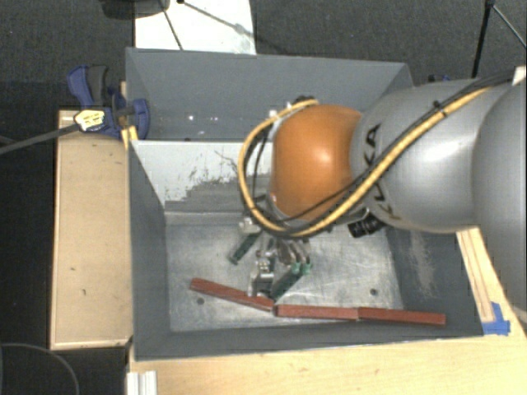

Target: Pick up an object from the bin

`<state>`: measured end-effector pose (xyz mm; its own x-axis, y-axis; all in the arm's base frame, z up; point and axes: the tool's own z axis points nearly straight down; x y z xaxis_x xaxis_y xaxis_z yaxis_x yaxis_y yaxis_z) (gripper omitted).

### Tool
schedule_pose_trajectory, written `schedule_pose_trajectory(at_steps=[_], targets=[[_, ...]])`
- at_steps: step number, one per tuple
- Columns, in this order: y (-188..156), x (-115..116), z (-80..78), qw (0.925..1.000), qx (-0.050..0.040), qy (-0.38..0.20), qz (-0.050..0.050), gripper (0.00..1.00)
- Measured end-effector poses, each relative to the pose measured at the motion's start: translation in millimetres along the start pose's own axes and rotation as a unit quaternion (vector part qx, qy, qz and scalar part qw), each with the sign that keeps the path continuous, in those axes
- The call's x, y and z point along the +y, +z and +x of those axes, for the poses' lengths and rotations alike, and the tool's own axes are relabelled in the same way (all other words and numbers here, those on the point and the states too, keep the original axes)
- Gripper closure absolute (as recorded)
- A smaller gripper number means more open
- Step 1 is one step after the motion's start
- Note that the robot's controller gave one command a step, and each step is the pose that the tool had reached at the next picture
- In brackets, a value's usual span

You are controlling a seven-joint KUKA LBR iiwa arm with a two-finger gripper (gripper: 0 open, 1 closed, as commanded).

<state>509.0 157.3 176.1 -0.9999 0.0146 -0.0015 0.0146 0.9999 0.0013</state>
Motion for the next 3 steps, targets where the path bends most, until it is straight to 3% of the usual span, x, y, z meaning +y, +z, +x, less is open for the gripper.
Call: schedule_pose_trajectory(at_steps=[1, 2, 3], targets=[[0, 0, 0.0, 1.0, 0.0, 0.001, 0.0, 0.0], [45, 5, 3.8, 0.9999, -0.004, -0.01, -0.001, 0.0], [103, 22, 19.3, 0.9978, -0.0012, 0.066, 0.0, 1.0]])
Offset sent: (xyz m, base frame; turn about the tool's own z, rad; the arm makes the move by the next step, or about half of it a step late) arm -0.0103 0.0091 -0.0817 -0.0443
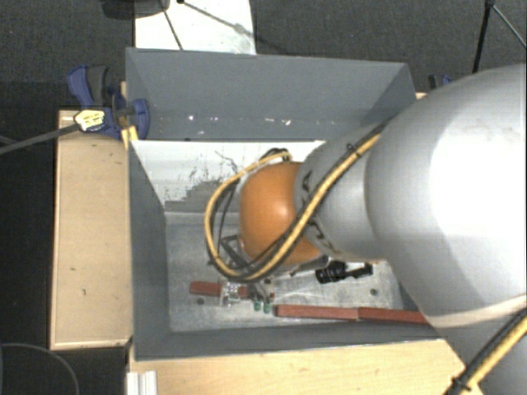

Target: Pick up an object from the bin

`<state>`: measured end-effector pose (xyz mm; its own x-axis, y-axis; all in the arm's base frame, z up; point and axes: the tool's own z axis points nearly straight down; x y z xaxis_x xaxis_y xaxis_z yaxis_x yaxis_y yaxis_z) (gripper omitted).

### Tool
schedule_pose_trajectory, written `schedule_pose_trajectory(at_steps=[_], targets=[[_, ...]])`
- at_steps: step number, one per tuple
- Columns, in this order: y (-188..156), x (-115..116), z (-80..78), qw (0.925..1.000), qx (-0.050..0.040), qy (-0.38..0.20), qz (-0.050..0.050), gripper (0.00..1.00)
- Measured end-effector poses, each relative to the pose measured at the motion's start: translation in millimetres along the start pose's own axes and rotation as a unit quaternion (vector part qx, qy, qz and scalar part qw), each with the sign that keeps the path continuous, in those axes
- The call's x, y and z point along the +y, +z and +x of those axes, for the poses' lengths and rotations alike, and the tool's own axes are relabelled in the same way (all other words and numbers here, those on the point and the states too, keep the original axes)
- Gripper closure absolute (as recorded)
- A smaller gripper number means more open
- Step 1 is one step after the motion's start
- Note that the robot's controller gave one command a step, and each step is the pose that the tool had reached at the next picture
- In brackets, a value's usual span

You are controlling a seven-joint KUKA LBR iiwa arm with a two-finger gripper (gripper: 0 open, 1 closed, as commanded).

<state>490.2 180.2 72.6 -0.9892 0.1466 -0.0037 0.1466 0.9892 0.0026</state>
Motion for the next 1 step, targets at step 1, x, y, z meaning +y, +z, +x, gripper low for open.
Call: schedule_pose_trajectory(at_steps=[1], targets=[[0.0, -0.1, 0.0, 1.0, 0.0, 0.001, 0.0, 1.0]])
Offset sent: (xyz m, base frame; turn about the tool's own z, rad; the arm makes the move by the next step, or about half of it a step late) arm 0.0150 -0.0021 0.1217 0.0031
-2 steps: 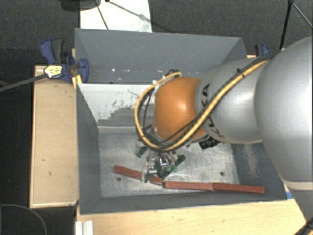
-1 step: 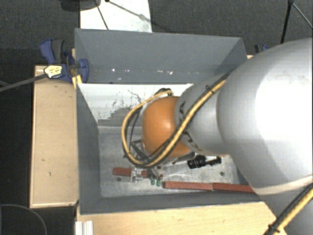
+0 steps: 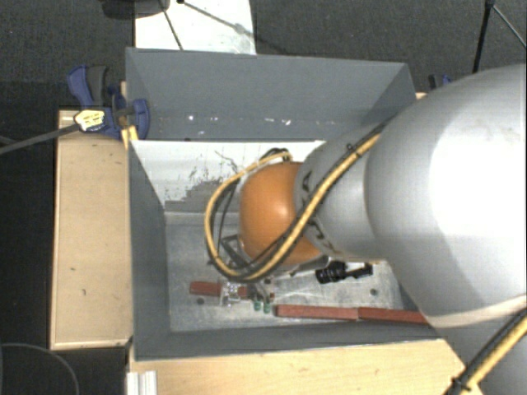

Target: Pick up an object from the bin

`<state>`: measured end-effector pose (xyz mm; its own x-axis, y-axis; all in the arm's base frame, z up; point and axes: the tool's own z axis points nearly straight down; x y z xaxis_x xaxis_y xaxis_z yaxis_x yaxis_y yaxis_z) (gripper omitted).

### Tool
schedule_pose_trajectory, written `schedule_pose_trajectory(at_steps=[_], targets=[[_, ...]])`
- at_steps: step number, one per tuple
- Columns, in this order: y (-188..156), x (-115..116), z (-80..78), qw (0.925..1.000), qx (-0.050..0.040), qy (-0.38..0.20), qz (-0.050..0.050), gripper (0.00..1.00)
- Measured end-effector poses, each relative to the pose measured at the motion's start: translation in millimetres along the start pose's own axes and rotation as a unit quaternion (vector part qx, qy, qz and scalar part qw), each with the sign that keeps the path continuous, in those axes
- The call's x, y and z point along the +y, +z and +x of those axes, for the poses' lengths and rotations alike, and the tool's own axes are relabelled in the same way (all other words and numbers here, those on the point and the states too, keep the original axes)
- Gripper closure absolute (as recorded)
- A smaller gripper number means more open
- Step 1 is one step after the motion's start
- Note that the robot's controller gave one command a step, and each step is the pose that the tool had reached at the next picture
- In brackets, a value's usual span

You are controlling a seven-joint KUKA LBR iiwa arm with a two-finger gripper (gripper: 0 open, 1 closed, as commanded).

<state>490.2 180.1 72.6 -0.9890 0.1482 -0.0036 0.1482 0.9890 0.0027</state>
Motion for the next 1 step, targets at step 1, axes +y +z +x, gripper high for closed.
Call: schedule_pose_trajectory(at_steps=[1], targets=[[-121.8, 0.2, -15.9, 1.0, 0.0018, 0.002, 0.001, 1.0]])
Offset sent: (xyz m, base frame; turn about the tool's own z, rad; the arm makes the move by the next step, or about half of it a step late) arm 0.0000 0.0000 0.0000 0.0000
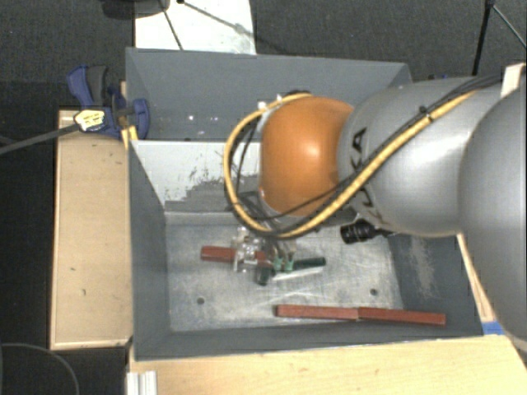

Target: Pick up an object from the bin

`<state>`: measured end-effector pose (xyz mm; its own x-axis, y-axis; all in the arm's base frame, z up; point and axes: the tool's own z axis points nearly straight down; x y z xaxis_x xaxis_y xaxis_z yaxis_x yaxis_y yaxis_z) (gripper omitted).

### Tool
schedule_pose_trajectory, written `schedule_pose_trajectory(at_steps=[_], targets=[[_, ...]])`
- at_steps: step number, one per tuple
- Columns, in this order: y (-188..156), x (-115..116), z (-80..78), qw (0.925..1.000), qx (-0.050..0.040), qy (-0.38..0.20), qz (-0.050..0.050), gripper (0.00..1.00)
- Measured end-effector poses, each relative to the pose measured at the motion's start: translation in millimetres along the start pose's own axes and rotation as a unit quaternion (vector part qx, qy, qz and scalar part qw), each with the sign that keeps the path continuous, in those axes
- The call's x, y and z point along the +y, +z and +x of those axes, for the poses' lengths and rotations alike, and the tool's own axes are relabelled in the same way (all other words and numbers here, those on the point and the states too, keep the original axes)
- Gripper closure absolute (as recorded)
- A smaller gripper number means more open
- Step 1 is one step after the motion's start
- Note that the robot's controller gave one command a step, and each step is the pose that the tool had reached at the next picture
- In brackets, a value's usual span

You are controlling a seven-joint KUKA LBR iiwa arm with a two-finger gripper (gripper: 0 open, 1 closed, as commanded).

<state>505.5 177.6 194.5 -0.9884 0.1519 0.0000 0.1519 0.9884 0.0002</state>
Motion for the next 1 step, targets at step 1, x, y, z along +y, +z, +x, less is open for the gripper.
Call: schedule_pose_trajectory(at_steps=[1], targets=[[0.0, 0.1, 0.0, 1.0, 0.0, 0.0, 0.0, 1.0]])
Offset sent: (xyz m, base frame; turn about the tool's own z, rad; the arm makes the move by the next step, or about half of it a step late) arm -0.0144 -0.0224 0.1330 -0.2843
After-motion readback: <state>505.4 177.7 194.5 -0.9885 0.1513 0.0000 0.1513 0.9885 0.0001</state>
